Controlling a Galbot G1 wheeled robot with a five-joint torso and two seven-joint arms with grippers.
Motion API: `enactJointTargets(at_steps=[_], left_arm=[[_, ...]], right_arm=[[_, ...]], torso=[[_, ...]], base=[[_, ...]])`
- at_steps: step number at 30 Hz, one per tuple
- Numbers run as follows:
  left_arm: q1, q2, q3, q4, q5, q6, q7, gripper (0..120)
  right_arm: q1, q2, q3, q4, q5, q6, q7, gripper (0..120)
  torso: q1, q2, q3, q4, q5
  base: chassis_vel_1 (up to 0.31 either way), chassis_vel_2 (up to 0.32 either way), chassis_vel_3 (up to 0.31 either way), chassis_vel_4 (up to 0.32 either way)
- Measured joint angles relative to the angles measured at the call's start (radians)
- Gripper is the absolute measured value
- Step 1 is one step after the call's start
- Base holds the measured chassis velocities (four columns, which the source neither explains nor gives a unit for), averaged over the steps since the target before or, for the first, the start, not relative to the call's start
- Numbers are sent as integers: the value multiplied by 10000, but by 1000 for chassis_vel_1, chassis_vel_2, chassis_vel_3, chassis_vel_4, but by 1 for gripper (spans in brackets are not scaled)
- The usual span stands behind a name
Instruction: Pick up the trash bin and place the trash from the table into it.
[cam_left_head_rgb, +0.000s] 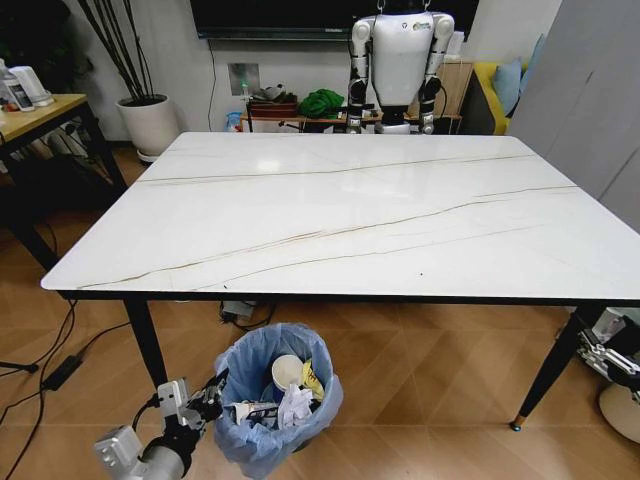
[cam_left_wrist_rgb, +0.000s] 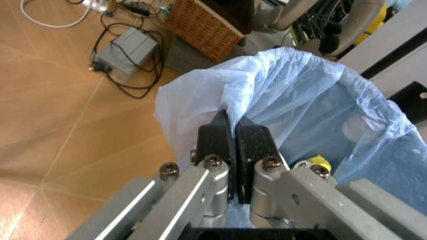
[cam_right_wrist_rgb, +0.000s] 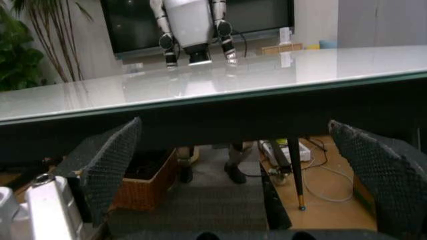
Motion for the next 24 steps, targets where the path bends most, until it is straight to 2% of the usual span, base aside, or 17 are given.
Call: enactJointTargets(at_steps=[24], left_arm=[[-36,-234,-59,221,123,-13,139,0]], right_arm=[[183,217,-124,-104,-255,47,-85,100]], torso=[[-353,-874,-518,1,0]], base=[[0,0,0,0]])
